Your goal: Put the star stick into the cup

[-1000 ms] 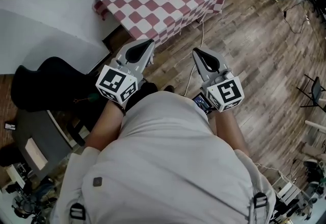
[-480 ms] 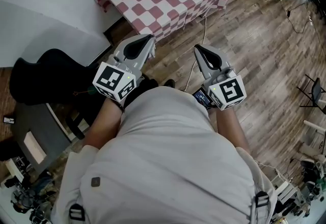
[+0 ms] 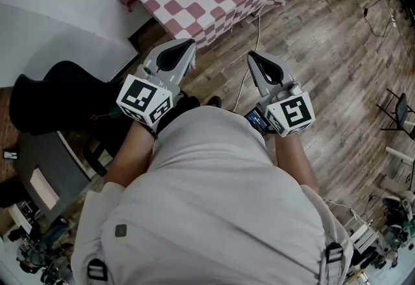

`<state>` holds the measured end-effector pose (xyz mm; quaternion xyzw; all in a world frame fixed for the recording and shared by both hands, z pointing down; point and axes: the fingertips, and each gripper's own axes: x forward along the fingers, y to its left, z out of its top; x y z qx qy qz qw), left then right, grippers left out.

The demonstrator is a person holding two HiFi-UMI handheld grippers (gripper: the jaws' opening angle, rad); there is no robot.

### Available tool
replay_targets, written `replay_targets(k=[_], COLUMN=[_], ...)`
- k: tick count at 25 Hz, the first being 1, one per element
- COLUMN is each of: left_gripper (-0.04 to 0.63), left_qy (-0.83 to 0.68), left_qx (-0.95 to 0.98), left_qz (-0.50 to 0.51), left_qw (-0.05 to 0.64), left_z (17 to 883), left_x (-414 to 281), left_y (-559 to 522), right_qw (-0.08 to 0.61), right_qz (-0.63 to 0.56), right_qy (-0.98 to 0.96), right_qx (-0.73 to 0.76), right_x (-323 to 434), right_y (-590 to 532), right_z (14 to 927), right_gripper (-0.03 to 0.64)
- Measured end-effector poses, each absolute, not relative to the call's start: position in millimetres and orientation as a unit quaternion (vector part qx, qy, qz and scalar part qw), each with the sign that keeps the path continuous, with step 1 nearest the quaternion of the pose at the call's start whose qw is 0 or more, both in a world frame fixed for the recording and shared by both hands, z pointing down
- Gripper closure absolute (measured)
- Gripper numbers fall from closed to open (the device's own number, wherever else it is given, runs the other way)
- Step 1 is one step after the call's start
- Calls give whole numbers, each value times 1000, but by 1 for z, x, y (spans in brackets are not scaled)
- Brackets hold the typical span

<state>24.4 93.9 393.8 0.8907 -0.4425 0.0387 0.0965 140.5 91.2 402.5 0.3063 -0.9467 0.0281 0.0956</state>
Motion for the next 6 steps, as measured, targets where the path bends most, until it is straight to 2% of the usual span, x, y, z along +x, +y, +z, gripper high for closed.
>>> replay_targets(k=[6], left_gripper=[591], left_qy=[-441], left_qx=[891], left_qz=[40], left_qw=[98], left_z=[397], left_x=[31], left_y=[92], right_qw=[94], right_qz=[31], right_qy=[-945], right_qx=[312], right_x=[149], right_y=[89], right_z=[406], right_gripper=[607])
